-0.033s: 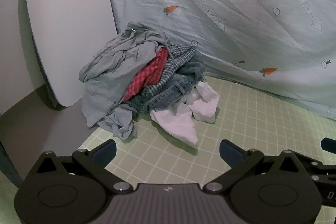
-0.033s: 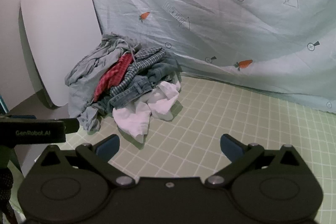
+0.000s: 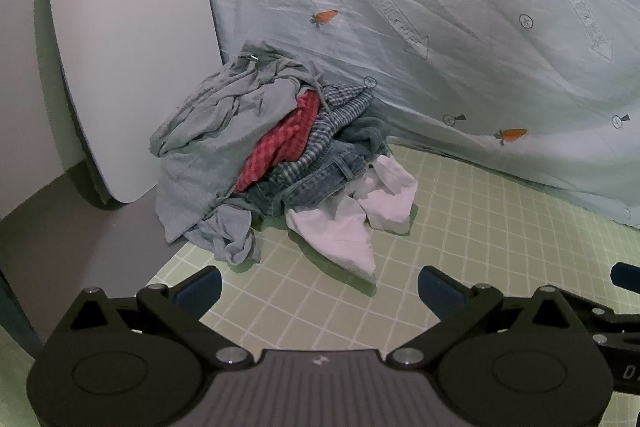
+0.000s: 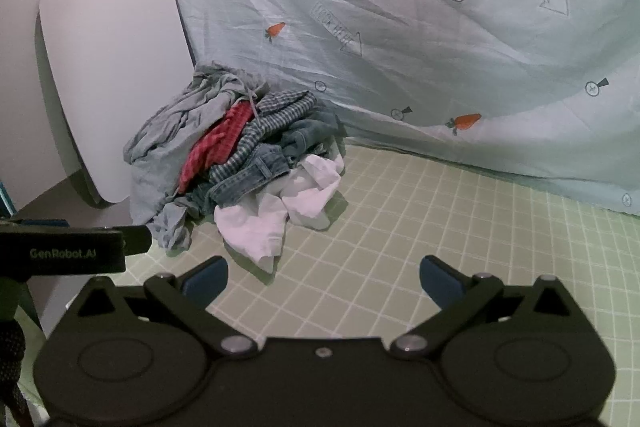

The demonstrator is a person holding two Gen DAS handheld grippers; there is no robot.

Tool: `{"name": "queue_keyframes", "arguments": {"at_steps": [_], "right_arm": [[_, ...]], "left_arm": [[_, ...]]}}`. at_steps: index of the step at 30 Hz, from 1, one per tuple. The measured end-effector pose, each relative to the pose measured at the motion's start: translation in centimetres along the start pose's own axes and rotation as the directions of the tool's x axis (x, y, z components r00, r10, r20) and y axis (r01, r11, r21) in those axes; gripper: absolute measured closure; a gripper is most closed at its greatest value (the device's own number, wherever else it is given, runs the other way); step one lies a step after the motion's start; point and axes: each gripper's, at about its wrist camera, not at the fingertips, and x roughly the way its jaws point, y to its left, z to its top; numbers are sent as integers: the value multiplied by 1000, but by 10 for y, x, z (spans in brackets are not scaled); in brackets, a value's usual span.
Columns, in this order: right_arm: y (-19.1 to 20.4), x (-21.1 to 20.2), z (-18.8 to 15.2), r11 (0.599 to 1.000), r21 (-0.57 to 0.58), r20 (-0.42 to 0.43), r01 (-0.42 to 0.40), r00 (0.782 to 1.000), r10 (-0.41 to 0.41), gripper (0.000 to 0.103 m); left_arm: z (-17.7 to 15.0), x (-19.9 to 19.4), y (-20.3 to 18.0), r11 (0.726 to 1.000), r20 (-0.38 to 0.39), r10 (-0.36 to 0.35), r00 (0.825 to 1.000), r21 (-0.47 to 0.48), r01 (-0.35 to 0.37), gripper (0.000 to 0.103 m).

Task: Fold clothes

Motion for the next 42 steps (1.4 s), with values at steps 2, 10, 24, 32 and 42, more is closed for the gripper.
{"name": "queue_keyframes", "arguments": {"at_steps": [2, 10, 24, 32, 42], "right_arm": [[-1, 0, 1, 1000, 1, -3, 1, 1000, -1, 0], [-1, 2, 1, 1000, 7, -4, 5, 1000, -5, 0], [-3, 6, -1, 1000, 9, -13, 6, 1000, -6, 0], [-2, 8, -2, 1000, 12, -20, 5, 1000, -5, 0], [-3, 7, -3, 1000, 14, -22, 7, 1000, -7, 0]], "left_arm": [[0, 1, 3, 1000, 3, 3, 1000, 0, -3, 0], [-5, 0, -5, 1000, 6, 18, 1000, 2, -18, 0], [-6, 5, -4, 1000, -11, 17, 1000, 3, -17, 0], [-5, 4, -4, 1000, -19, 21, 1000, 7, -21, 0], [-7, 2, -5, 1000, -22, 25, 999, 8, -25, 0]]}}
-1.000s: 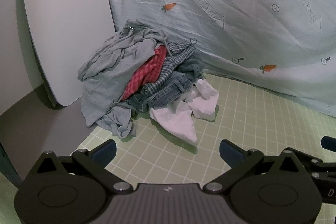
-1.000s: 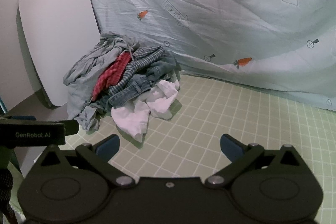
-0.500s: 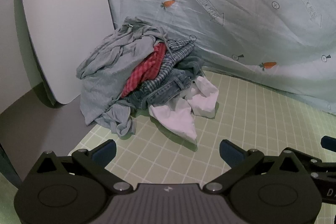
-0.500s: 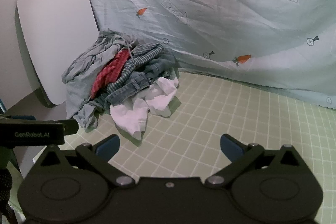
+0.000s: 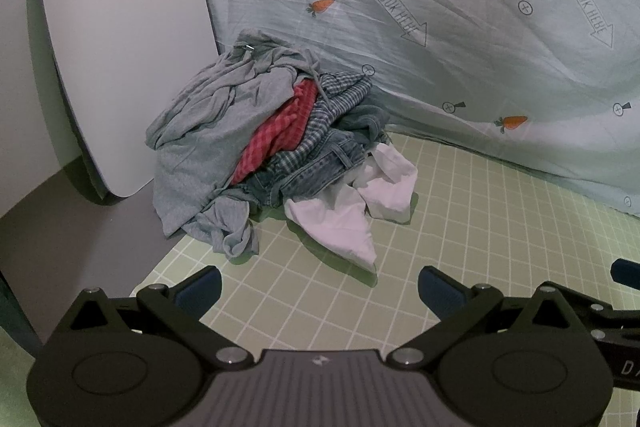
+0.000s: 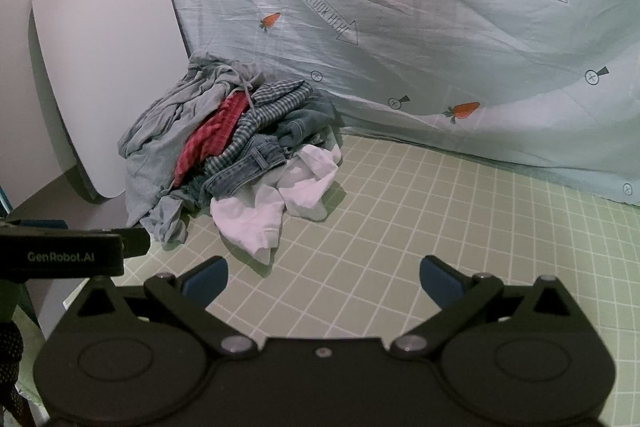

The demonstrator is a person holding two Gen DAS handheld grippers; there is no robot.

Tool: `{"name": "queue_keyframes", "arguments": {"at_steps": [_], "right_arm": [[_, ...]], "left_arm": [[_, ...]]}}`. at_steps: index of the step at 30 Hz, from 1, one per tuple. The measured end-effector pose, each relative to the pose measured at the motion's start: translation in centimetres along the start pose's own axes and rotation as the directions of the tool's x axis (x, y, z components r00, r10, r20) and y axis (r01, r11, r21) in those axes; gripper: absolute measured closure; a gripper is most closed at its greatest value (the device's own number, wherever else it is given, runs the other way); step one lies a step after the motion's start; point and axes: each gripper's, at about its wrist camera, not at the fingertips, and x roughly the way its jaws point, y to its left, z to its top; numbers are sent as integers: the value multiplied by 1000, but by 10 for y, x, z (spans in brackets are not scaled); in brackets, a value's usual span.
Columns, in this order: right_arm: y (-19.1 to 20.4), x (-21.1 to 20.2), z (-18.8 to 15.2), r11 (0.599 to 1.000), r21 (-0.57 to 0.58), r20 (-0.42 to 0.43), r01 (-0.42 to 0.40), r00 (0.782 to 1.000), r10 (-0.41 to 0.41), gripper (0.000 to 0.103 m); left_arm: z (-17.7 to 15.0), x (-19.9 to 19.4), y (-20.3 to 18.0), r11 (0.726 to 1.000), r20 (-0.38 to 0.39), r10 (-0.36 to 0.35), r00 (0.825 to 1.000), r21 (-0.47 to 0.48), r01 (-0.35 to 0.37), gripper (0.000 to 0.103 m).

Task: Fold clothes

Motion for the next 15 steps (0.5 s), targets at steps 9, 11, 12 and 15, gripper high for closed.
{"name": "queue_keyframes", "arguments": {"at_steps": [9, 11, 12, 15], "right_arm": [[0, 1, 2, 1000, 0, -4, -2, 1000, 2, 0], [0, 1, 2, 1000, 1, -5, -2, 1000, 2, 0], [0, 2, 2, 1000, 3, -4, -1, 1000, 1, 0], [0, 4, 2, 1000, 7, -6, 5, 1000, -5, 0]], "left_arm": [[5, 2, 3, 1000, -7, 1, 1000, 2, -1, 0], [5, 2, 3, 1000, -8, 2, 1000, 2, -2, 0], [5, 2, 3, 1000, -9, 2, 1000, 3, -2, 0], [6, 3, 3, 1000, -10, -1, 1000, 4, 1, 0]]}}
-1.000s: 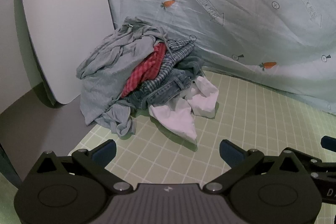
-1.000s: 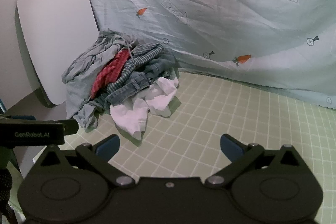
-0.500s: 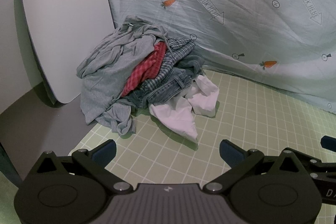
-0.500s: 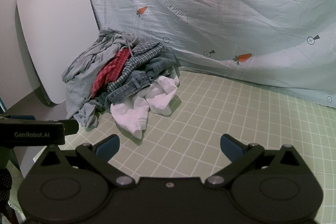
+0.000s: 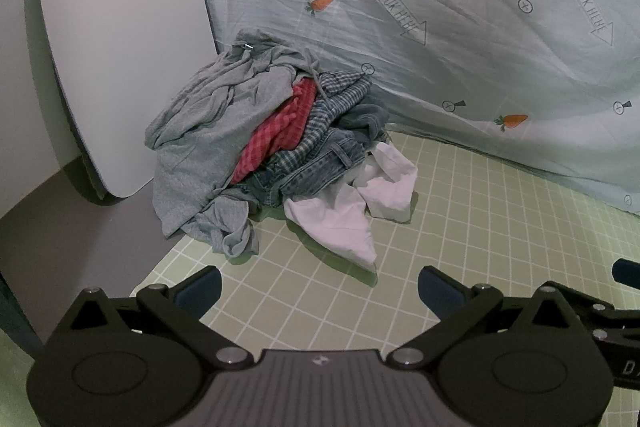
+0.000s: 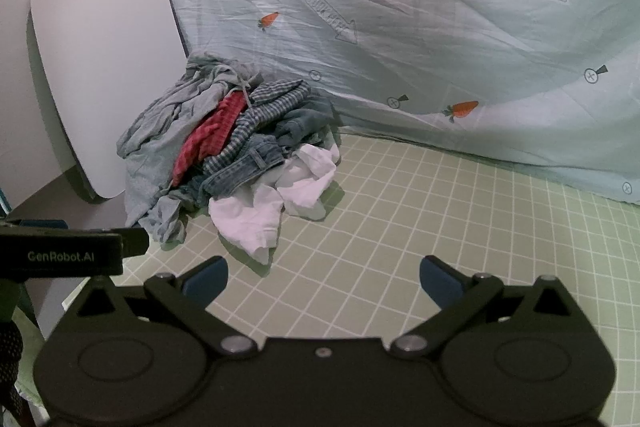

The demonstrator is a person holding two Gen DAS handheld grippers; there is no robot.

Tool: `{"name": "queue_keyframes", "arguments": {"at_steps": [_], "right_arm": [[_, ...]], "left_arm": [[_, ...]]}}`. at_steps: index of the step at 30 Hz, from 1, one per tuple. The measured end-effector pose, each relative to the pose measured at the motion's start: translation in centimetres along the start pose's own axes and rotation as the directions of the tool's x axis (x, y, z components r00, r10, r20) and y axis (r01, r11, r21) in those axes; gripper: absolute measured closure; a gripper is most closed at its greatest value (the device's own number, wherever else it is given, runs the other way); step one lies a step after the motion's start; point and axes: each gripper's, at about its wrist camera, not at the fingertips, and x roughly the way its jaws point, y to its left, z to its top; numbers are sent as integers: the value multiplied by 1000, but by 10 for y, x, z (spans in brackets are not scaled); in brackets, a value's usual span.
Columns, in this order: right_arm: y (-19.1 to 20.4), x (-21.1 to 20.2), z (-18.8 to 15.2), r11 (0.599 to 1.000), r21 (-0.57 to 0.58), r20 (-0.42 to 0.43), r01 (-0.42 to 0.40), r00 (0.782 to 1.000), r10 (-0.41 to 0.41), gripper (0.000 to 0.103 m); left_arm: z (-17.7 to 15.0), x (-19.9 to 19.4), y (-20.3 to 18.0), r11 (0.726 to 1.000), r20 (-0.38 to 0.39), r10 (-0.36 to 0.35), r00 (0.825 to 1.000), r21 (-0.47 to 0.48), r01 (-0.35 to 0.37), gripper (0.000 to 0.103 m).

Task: Fold clothes

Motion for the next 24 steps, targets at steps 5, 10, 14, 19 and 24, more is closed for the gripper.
{"name": "queue_keyframes", "arguments": {"at_steps": [5, 10, 14, 19, 24], "right_arm": [[-2, 6, 2, 1000, 2, -10, 8, 1000, -8, 0], [-3, 20, 6, 1000, -4, -24, 15, 1000, -15, 0], [-4, 40, 15, 1000, -18, -37, 20, 999, -21, 0], [-3, 79, 37, 998, -48, -44, 42, 998, -44, 0], [11, 127, 70, 994, -107, -44, 20, 999, -25, 0]], "left_arm": [[2, 9, 0, 1000, -23, -2, 1000, -6, 2, 0], [5, 19, 3, 1000, -39, -1, 999, -19, 0, 0], [14, 34, 13, 999, -52, 19, 998, -45, -21, 0], [31, 64, 34, 994, -77, 55, 996, -90, -62, 0], [57, 106, 63, 985, -98, 77, 992, -148, -91, 0]]}}
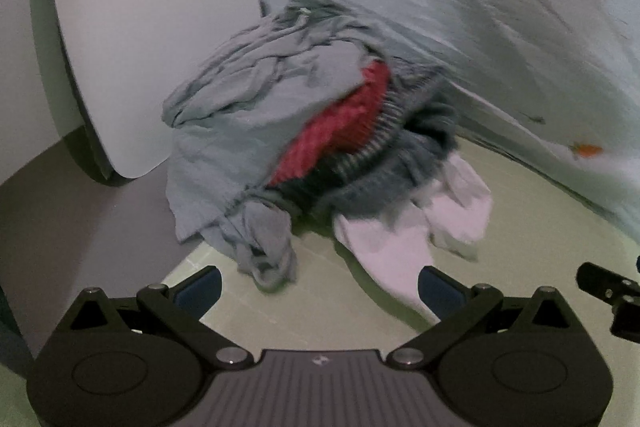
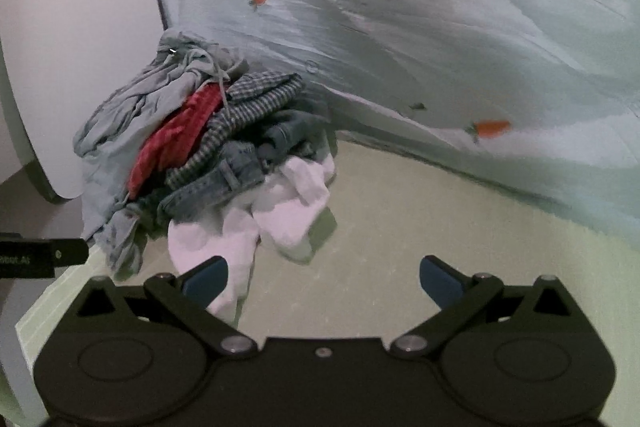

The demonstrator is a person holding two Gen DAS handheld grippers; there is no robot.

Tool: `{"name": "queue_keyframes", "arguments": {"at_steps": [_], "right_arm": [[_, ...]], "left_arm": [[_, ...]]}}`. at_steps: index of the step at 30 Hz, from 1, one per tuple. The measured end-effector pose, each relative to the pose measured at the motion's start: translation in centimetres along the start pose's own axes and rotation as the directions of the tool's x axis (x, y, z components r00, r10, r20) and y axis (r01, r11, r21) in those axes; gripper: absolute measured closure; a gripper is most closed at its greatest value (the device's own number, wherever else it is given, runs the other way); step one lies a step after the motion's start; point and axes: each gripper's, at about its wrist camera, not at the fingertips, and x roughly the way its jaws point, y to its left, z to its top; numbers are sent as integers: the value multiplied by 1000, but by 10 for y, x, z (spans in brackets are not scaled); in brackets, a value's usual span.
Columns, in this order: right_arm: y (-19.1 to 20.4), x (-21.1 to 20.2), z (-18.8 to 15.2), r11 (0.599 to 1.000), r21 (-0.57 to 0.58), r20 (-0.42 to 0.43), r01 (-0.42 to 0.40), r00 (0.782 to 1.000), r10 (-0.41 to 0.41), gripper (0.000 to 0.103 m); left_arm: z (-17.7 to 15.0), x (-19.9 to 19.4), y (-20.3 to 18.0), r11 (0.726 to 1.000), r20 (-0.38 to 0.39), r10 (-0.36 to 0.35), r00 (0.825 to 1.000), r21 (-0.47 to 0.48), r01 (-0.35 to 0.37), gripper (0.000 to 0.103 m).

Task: Fold clothes
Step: 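Grasp the grey hoodie in the heap with both grippers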

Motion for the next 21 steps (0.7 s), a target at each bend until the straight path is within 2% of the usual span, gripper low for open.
{"name": "queue_keyframes", "arguments": {"at_steps": [5, 10, 12, 17, 21], "right_arm": [[30, 61, 57, 995, -88, 20, -57, 998, 59, 0], [82, 134, 126, 971, -187, 74, -150, 983, 166, 0], [103, 163, 151, 959, -216, 91, -185, 974, 209, 0], [144, 230, 197, 929, -266, 124, -255, 947, 296, 0], [165, 267, 215, 909, -306, 121, -284, 935, 333, 3]], "left_arm": [[47, 41, 28, 995, 27, 70, 997, -75, -68, 1], [103, 84, 59, 981, 75, 147, 986, -140, -136, 1], [125, 106, 70, 976, 81, 157, 984, -162, -143, 1], [151, 150, 83, 969, 83, 141, 987, -214, -120, 2], [154, 172, 79, 969, 82, 120, 989, -227, -99, 14]]}}
